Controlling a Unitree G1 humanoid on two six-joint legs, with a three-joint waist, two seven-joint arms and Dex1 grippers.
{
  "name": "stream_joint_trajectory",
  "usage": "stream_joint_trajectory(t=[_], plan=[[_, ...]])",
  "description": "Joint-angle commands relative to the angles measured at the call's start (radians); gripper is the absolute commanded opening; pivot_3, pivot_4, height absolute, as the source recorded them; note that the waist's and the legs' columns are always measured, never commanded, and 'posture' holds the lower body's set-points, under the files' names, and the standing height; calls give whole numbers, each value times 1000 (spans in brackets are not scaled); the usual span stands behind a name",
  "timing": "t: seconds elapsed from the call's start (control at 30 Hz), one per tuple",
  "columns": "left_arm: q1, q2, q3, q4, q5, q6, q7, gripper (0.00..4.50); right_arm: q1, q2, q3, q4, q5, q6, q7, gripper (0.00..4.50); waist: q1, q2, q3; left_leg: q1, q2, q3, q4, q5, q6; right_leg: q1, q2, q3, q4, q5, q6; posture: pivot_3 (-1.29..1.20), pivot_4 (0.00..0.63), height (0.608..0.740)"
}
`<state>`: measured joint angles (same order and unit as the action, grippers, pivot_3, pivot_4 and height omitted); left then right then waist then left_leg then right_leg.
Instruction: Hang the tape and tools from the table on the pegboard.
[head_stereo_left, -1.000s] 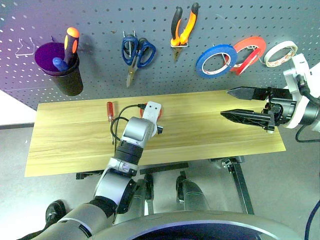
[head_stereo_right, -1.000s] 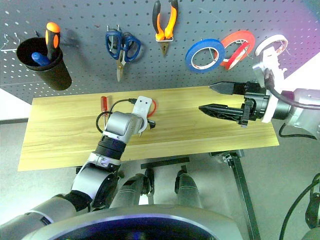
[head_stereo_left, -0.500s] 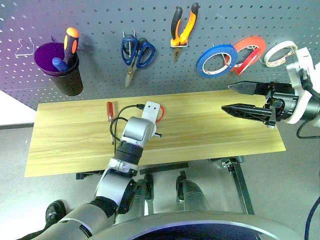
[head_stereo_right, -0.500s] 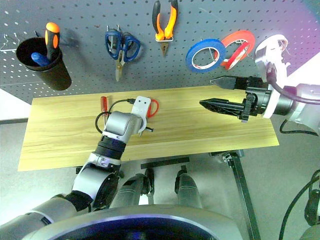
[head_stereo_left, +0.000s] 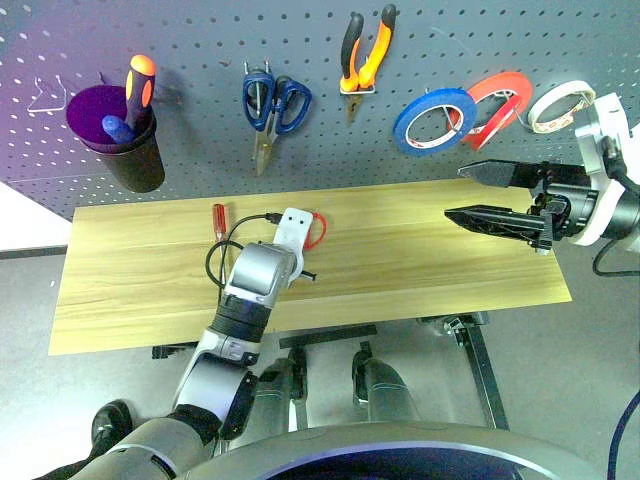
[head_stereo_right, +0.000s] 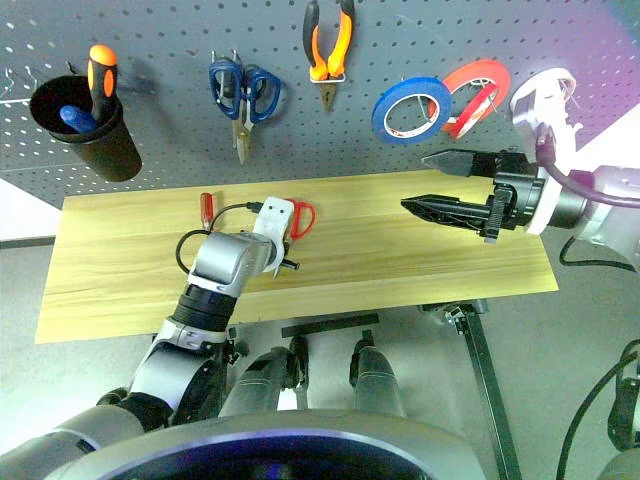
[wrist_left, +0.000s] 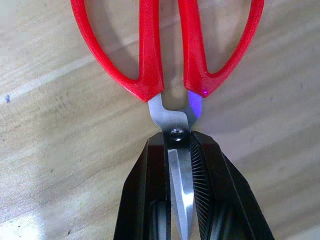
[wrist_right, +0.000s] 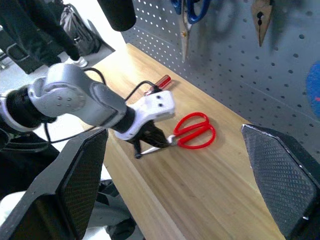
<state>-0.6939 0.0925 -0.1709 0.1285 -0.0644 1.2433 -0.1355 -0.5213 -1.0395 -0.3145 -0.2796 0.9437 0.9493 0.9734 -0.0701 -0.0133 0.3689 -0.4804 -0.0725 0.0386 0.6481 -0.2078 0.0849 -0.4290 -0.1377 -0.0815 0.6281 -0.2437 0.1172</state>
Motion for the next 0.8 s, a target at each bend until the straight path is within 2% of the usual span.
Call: stream_joint_trajectory(t=[0.03, 0.1, 0.2, 0.37, 0.57, 0.8], plan=[[36, 69, -66, -137, -46, -42, -122, 245, -15, 2, -3, -3, -3, -24, 13, 4500, 0, 1, 0, 0, 0, 0, 0, 0, 0, 0, 0, 0, 0, 0, 0, -309, 382, 723], [56, 130, -114, -192, -31, -61, -148, 245, -19, 2, 3, 4, -8, -28, 16, 4500, 1, 1, 1, 0, 0, 0, 0, 0, -1, 0, 0, 0, 0, 0, 0, -304, 379, 723], [95, 161, -93, -262, -36, -78, -153, 245, -20, -1, 11, 16, -18, -37, 30, 4500, 1, 1, 1, 0, 0, 0, 0, 0, -1, 0, 0, 0, -1, 0, 0, -296, 375, 723], [169, 289, -167, -415, 11, -146, -180, 245, -31, -3, 23, 35, -34, -53, 44, 4500, 0, 2, 1, 0, 0, 0, -1, 0, -1, 0, 0, 0, -1, 0, 0, -285, 375, 723], [276, 417, -177, -507, 98, -446, -195, 245, -51, -9, 33, 69, -55, -68, 72, 4500, 0, 2, 1, 0, 0, 0, -1, 0, -1, 0, -1, 0, -2, 0, 0, -269, 373, 723], [429, 461, -61, -588, 134, -734, -170, 245, -32, -10, 35, 114, -65, -106, 164, 4500, 2, 2, 1, -1, 0, 1, -2, -1, 0, 0, -1, 0, -3, 0, 0, -243, 363, 723]])
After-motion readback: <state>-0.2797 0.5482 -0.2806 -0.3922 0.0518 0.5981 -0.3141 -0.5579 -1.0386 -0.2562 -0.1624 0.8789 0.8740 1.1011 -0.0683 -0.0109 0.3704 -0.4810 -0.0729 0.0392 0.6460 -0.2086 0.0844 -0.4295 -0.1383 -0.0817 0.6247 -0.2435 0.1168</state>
